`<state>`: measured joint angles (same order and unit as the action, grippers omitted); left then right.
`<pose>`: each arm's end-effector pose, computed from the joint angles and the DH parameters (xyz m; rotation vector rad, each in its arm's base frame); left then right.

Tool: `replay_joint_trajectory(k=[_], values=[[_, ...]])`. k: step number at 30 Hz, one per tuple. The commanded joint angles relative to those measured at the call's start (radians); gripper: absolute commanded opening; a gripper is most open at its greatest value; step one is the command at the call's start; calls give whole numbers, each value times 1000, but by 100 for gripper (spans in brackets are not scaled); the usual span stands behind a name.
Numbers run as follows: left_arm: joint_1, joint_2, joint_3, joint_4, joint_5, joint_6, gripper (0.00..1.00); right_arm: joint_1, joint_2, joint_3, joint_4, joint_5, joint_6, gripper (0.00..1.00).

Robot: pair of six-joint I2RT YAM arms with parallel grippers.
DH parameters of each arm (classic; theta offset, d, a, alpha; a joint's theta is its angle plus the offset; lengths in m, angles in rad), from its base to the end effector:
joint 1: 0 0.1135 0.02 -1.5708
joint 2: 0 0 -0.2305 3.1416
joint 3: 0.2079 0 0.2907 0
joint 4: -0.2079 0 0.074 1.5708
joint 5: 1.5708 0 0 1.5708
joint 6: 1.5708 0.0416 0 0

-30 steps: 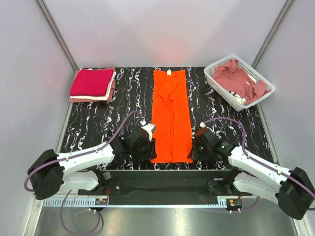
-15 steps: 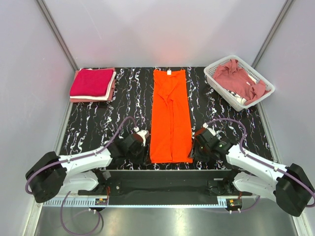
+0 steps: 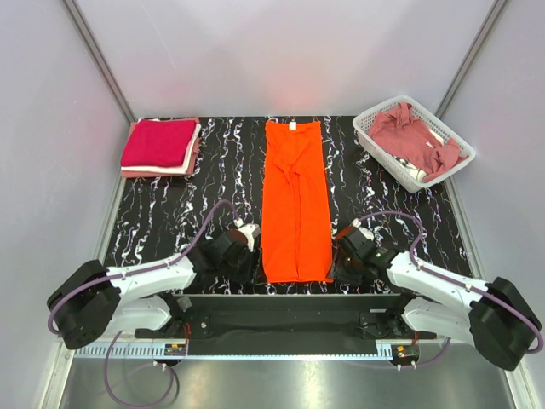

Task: Fold and stack the t-shirts
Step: Fold the tshirt

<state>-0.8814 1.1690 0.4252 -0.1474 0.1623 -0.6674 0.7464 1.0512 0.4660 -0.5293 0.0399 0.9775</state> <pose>0.1552 -0.1988 0.0877 0.3587 2.6263 -0.8090 0.1676 0.1527 0.1027 0.3333 2.7594 0.4538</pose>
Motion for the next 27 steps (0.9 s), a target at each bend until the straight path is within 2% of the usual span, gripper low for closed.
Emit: replay_joint_trajectory(k=[1,8,9,12,13,14,15,16,17,18,27], values=[[4,18,-6,28,17,6,50,8,45,-15,60,-20,38,43],[2,47,-11,43,26,12,47,8,17,-38,71,3,49,41],[2,47,-12,46,25,12,46,8,7,-41,71,2,52,37],[2,50,-11,51,31,17,30,8,-25,-50,69,-5,56,29],[4,54,-6,51,32,20,24,8,-42,-50,69,-5,52,22],[4,55,-3,51,36,20,13,8,-49,-49,69,-8,47,19],[2,58,0,49,39,23,8,8,-57,-49,68,-12,47,16],[4,58,6,49,42,25,4,8,-69,-46,68,-17,41,8],[2,60,7,46,45,22,0,8,-74,-43,68,-18,40,4],[4,52,9,42,51,17,0,8,-77,-41,68,-26,38,0],[-8,-141,-28,-44,39,-35,0,14,-126,-47,34,-83,0,0]])
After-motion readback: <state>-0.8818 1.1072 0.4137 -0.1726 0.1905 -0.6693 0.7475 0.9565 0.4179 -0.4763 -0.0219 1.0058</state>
